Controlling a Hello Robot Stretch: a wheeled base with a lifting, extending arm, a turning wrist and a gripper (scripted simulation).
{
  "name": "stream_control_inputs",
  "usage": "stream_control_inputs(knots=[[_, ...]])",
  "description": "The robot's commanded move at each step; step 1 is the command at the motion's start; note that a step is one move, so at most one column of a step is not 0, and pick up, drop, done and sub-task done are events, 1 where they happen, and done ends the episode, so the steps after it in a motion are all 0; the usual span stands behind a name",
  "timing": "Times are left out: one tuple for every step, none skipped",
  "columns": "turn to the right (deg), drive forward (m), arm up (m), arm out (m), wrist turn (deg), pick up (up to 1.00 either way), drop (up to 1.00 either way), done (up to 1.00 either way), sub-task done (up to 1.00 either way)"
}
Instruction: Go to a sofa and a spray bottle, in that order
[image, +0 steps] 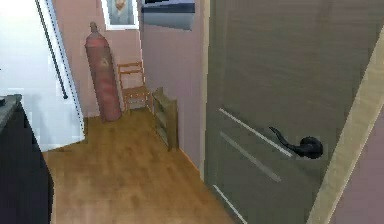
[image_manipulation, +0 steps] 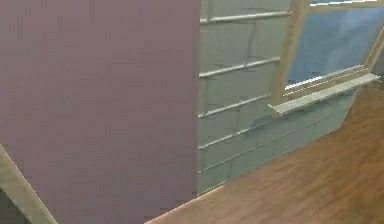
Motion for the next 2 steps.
stream_control_inputs(knots=[[-15.0, 0.0, 0.0, 0.0, 0.0, 0.0, 0.0, 0.0, 0.0], [0.0, 0.3, 0.0, 0.0, 0.0, 0.0, 0.0, 0.0, 0.0]])
